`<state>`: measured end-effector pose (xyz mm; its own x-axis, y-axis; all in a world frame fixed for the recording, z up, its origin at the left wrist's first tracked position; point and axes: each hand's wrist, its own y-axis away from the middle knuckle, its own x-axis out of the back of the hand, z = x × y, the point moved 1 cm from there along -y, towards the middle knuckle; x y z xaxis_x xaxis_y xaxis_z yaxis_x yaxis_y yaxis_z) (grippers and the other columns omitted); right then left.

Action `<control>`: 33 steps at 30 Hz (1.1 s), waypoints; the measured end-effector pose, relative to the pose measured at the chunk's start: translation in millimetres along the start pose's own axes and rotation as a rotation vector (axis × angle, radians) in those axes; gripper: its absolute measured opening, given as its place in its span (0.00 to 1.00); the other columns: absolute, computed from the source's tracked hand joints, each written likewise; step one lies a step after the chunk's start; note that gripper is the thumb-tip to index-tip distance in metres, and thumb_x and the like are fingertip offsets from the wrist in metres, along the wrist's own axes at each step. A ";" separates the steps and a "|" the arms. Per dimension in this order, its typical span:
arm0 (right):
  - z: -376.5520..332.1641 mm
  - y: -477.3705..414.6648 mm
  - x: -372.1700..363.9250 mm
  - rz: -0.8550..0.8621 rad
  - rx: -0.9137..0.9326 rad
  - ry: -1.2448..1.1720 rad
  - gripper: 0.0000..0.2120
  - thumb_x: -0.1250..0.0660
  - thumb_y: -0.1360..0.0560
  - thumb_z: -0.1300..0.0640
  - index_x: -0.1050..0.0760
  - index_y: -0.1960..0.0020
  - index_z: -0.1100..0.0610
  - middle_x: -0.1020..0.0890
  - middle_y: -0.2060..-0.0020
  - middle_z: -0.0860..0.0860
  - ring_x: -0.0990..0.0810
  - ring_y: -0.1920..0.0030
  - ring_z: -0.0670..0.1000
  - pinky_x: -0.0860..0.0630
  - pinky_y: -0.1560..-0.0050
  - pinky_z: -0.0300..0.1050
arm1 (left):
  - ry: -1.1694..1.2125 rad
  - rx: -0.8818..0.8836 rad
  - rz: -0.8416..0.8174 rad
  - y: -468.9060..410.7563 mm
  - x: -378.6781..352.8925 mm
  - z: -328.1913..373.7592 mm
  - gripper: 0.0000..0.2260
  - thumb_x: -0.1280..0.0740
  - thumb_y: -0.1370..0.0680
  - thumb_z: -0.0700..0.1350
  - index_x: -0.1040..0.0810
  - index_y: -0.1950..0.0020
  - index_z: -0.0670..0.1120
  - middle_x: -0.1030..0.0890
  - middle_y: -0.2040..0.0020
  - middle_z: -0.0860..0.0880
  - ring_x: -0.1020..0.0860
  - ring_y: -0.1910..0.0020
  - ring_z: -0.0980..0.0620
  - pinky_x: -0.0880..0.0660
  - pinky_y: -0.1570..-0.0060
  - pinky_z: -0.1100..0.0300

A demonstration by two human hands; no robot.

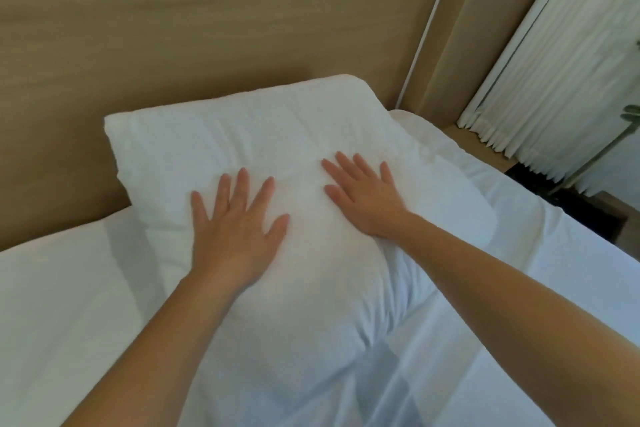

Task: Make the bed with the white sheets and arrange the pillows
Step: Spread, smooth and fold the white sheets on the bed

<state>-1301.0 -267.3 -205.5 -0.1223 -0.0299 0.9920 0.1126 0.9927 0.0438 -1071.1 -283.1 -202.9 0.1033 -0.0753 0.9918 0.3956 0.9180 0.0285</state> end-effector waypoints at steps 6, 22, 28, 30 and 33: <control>35.0 82.6 -18.4 0.019 -0.229 0.009 0.27 0.61 0.19 0.38 0.60 0.21 0.41 0.58 0.21 0.45 0.60 0.21 0.54 0.60 0.26 0.67 | 0.307 0.261 0.013 92.8 -30.2 -25.2 0.31 0.54 0.20 0.65 0.61 0.21 0.56 0.63 0.21 0.48 0.58 0.22 0.44 0.53 0.25 0.41; -76.7 152.4 -51.8 -0.086 0.044 0.085 0.51 0.32 0.28 0.48 0.71 0.25 0.38 0.70 0.24 0.46 0.67 0.23 0.60 0.53 0.32 0.77 | 1.302 0.200 -0.353 177.8 -53.5 -41.2 0.20 0.27 0.26 0.39 0.30 0.38 0.50 0.21 0.44 0.53 0.22 0.46 0.55 0.25 0.49 0.63; -76.9 145.6 -42.3 -0.150 0.005 0.074 0.48 0.31 0.26 0.48 0.65 0.23 0.38 0.62 0.22 0.44 0.59 0.22 0.60 0.46 0.31 0.76 | 1.340 0.178 -0.222 186.6 -81.1 -29.1 0.21 0.28 0.27 0.39 0.26 0.35 0.47 0.20 0.44 0.49 0.22 0.45 0.50 0.27 0.46 0.58; -77.6 146.5 -30.0 -0.158 -0.007 0.004 0.43 0.33 0.23 0.50 0.60 0.22 0.40 0.58 0.21 0.46 0.58 0.22 0.60 0.47 0.28 0.71 | 1.408 0.180 -0.167 189.6 -87.7 -30.7 0.20 0.27 0.28 0.40 0.26 0.38 0.51 0.20 0.43 0.50 0.22 0.46 0.50 0.27 0.47 0.59; -97.8 146.2 -17.5 -0.153 -0.083 -0.116 0.35 0.40 0.19 0.45 0.57 0.20 0.45 0.58 0.21 0.50 0.60 0.22 0.61 0.53 0.25 0.65 | 1.419 0.163 -0.187 197.7 -98.7 -29.2 0.28 0.25 0.30 0.45 0.30 0.32 0.54 0.23 0.42 0.55 0.24 0.43 0.52 0.29 0.47 0.60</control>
<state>-1186.0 -133.0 -204.9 -0.2568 -0.1607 0.9530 0.1642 0.9645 0.2069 -976.4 -105.6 -298.8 0.9051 -0.4248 0.0161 0.4075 0.8779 0.2516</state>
